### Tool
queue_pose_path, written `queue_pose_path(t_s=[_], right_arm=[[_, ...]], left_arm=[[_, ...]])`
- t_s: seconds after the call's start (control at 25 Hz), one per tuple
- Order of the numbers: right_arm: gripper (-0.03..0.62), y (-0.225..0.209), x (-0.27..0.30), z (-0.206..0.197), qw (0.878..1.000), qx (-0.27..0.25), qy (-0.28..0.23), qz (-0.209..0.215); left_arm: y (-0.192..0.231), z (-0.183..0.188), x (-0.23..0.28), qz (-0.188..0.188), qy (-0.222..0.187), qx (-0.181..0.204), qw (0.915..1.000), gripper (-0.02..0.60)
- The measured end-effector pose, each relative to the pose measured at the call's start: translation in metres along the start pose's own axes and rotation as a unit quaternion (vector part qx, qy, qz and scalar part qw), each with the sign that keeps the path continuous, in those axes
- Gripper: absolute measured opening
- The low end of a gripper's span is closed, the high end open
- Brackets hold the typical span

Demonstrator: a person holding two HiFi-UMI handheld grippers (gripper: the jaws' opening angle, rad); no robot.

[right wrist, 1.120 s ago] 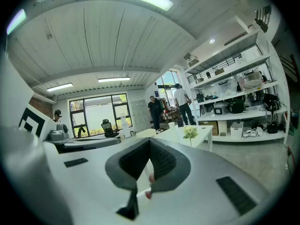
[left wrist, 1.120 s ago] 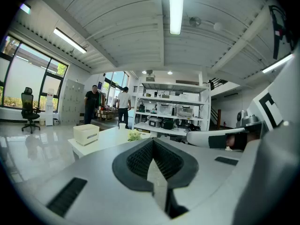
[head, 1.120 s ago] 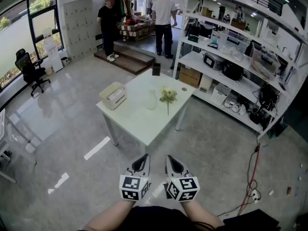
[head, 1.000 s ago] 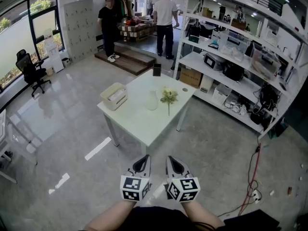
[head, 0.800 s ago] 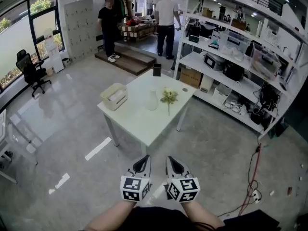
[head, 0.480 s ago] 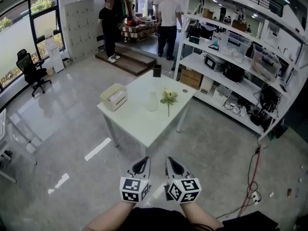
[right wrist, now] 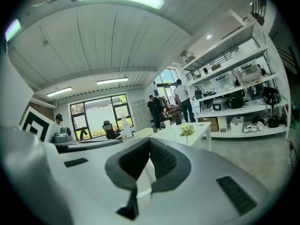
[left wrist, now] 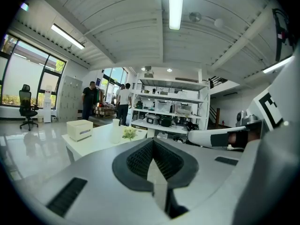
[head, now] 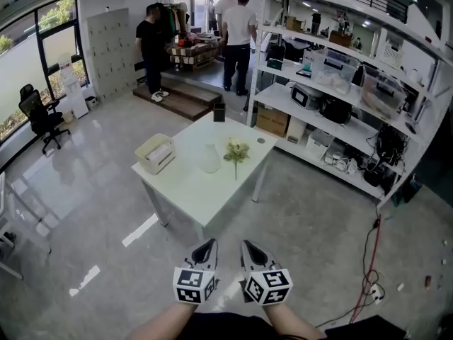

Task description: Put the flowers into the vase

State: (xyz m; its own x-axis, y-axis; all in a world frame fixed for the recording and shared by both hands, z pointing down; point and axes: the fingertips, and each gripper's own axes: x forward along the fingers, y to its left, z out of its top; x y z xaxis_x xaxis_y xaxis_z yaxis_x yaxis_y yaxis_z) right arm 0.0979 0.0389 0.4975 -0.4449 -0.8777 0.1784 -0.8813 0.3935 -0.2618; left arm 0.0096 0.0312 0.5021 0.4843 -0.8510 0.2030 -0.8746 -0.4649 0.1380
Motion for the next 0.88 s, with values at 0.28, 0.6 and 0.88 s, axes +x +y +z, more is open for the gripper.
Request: queue_pose_path(t_s=[0.28, 0.6, 0.88], right_arm=[[0.003, -0.039, -0.011, -0.004, 1.0, 0.009, 0.011, 0.012], [0.003, -0.048, 0.009, -0.003, 0.999, -0.001, 0.027, 0.039], [0.003, -0.054, 0.061, -0.001, 0.998, -0.018, 0.039, 0.049]], left_arm=[[-0.029, -0.013, 0.015, 0.008, 0.006, -0.005, 0.9999, 0.005], [-0.025, -0.01, 0.031, 0.024, -0.003, -0.012, 0.9996, 0.005], [0.018, -0.004, 0.072, 0.029, -0.014, -0.025, 0.9992, 0.005]])
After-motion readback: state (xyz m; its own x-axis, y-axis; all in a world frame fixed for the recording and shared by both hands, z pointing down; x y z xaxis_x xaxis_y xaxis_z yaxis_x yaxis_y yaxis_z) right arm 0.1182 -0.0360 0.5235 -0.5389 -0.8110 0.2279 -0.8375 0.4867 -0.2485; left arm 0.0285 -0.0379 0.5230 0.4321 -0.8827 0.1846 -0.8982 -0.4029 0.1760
